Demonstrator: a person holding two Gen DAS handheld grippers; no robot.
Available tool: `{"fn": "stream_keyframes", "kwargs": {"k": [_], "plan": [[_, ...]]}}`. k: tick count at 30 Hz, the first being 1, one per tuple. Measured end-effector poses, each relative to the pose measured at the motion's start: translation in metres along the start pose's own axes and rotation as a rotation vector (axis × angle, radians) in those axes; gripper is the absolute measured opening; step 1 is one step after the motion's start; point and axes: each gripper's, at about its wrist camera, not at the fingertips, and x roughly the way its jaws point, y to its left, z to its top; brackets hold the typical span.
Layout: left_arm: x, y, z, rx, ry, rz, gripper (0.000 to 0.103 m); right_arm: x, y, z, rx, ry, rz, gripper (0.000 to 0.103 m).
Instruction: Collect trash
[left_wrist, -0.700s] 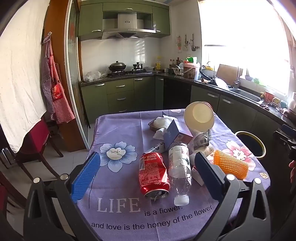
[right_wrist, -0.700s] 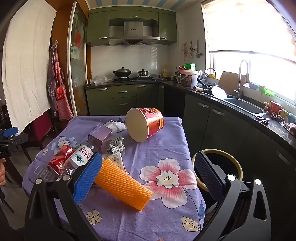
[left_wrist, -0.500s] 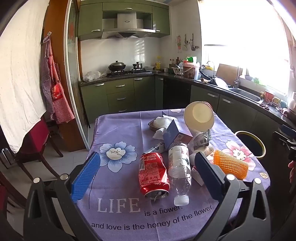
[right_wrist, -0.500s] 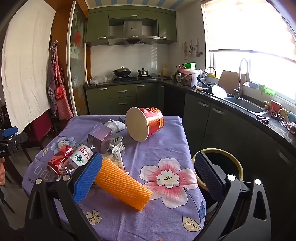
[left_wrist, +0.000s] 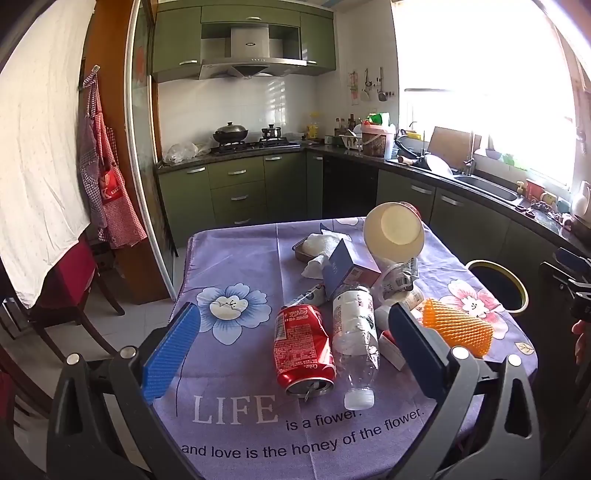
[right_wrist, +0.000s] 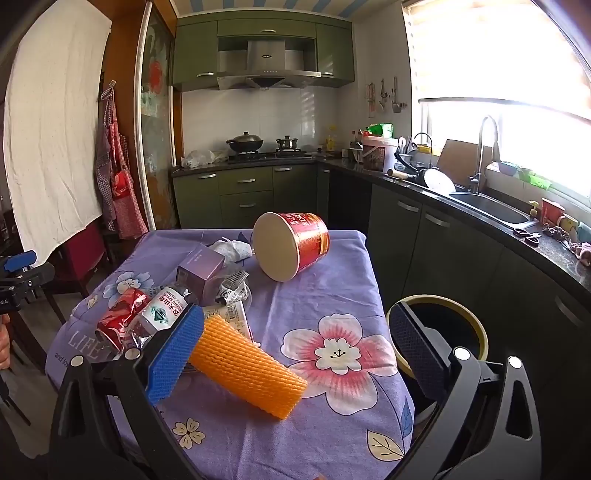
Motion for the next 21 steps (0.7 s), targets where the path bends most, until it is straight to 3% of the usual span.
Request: {"fn": "stream_keyframes", "kwargs": {"k": [21], "plan": [[0.0040, -0.0051, -0.0010, 0.015, 0.011, -0.005, 0.097, 0.0046, 0.0032, -0.0044, 0.003, 0.007, 0.004, 0.099]]}}
